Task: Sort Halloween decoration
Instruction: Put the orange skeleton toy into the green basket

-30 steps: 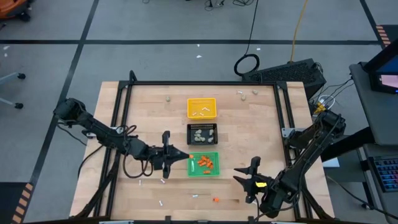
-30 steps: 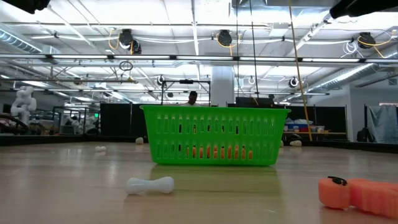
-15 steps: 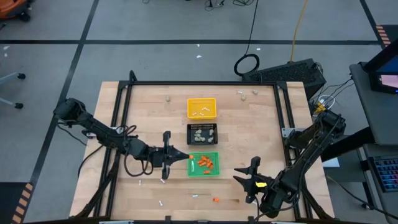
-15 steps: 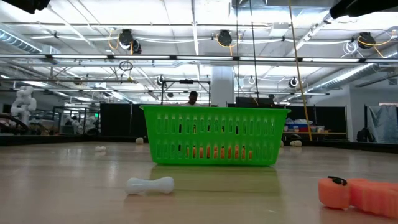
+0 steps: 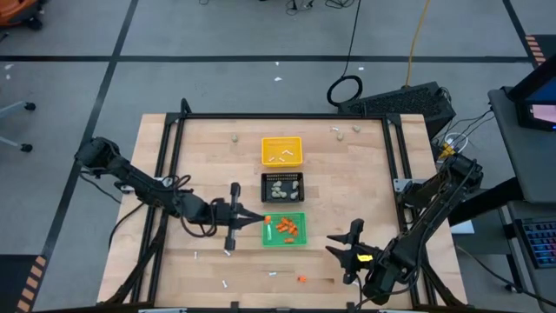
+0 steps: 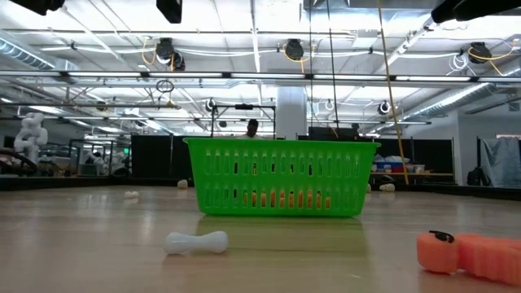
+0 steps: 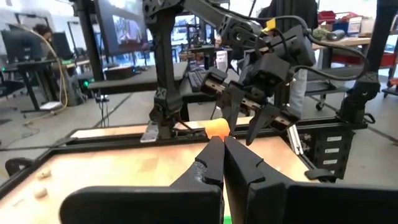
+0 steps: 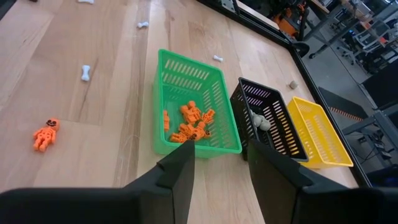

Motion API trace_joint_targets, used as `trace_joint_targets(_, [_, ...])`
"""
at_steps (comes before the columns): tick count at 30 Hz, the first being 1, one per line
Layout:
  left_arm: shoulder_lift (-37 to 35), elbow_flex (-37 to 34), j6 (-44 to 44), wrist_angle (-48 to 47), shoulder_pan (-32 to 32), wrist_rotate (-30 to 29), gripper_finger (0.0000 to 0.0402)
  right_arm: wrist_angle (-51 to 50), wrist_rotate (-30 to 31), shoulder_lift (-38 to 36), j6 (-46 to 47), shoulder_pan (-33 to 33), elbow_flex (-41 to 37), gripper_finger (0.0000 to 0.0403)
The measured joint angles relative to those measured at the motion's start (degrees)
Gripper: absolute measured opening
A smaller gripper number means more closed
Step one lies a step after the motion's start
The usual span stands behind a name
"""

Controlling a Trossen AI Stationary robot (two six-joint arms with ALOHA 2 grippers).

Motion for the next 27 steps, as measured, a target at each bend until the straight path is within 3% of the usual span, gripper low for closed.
trace_joint_targets(8, [0.0, 9.9, -0.5, -18.7, 0.0, -1.5, 0.0, -0.7, -0.2, 0.0, -0.2, 0.0, 0.0, 0.0137])
trace_joint_targets(13, [0.1, 16.5, -5.9, -32.4, 0.0, -3.4, 0.0, -1.2, -0.2, 0.0, -0.2, 0.0, 0.0, 0.0137])
trace_joint_targets(27, [13.4, 22.4, -8.4, -38.9, 1.7, -2.9, 0.0, -1.4, -0.2, 0.0, -0.4, 0.0, 0.0, 0.0137])
